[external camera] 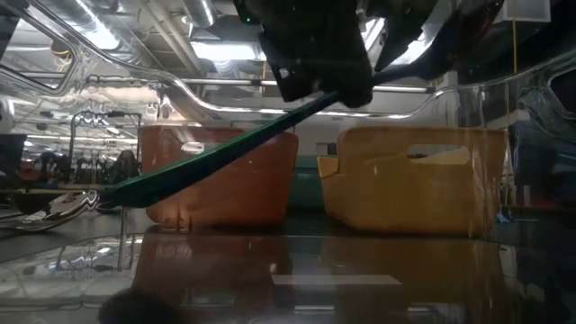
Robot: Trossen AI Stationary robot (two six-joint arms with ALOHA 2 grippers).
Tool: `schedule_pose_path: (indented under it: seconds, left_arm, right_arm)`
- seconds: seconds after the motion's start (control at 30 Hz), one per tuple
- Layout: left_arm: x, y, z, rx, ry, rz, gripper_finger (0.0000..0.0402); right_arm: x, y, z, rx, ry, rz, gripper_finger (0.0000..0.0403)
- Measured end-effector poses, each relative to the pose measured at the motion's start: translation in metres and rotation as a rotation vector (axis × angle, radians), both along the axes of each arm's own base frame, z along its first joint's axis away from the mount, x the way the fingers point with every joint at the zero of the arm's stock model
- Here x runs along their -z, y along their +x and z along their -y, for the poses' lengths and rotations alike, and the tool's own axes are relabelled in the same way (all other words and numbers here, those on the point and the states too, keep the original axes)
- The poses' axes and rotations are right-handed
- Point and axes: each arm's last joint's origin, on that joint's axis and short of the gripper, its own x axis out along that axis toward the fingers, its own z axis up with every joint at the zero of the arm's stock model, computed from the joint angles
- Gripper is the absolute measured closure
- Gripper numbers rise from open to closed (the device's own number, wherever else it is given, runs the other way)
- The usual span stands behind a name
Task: Sort silverware by color (type)
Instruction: Put the blue spoon into the transparent bin
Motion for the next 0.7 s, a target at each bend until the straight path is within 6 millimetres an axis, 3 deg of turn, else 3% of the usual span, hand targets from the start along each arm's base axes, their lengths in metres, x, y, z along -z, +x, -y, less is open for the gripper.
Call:
schedule_pose_path:
  seconds: [0.3,0.7]
  left_arm:
    - [0.013,0.003,0.001,0.0,0.009,-0.022,0.0388]
    - [0.018,0.005,0.002,-0.004,0.016,-0.022,0.0346]
  right_arm:
    - [0.0,0.0,0.0,0.0,0.0,0.0,0.0313]
    - [0.0,0.0,0.0,0.0,0.0,0.0,0.0313]
